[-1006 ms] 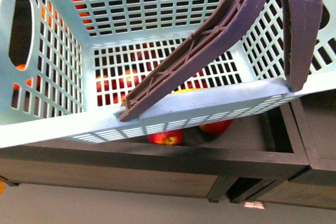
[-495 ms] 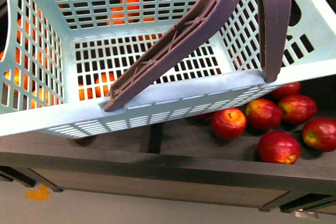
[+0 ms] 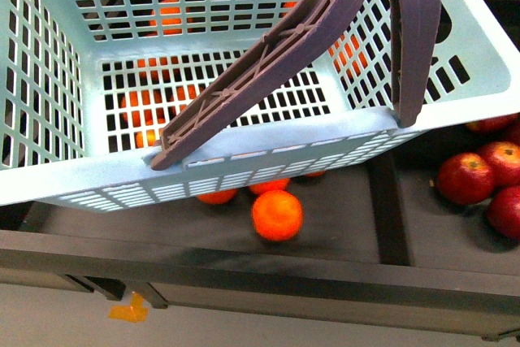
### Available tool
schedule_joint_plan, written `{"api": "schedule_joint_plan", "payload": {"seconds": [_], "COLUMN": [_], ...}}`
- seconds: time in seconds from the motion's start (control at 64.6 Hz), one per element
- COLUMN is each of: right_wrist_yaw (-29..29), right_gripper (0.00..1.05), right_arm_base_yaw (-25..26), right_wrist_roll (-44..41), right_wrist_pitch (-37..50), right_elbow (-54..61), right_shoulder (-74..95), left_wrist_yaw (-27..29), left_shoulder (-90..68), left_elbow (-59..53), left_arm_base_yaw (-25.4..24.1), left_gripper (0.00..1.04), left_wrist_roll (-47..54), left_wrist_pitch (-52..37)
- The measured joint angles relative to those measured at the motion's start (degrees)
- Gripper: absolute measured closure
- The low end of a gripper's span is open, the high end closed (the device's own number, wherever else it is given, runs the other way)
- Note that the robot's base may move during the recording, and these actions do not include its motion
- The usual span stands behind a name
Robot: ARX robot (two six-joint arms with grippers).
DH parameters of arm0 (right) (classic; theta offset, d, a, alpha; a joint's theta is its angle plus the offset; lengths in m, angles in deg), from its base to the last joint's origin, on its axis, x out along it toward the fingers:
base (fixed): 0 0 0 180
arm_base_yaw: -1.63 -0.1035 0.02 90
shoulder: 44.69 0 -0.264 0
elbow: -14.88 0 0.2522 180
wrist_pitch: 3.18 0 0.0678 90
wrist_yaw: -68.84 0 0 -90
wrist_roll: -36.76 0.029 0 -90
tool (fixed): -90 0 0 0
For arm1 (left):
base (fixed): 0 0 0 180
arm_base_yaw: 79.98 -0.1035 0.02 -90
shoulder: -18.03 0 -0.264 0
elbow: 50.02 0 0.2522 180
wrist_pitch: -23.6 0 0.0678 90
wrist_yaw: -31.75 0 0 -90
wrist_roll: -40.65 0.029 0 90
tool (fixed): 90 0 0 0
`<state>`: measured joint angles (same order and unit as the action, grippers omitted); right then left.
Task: Pick mango and avocado into basket
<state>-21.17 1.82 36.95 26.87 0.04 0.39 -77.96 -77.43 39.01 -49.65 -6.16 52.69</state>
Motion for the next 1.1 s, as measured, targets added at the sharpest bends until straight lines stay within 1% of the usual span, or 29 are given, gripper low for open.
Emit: {"api": "schedule_joint_plan", "payload": {"seconds": [1.099], "right_wrist_yaw": [0.00], "right_gripper": [0.09], "right_arm_base_yaw": [-0.09], "right_wrist_roll": [-0.02], "right_wrist_pitch": [-0.02], "right_elbow": [0.00], "right_shoulder": [-0.07], "left_wrist_yaw": [-0.37], "left_shoulder": [0.00], "left_elbow": [0.00], "left_arm_base_yaw": [-0.07], "left_gripper": [0.91], "left_wrist_roll": [0.04], "left_wrist_pitch": [0.00]}}
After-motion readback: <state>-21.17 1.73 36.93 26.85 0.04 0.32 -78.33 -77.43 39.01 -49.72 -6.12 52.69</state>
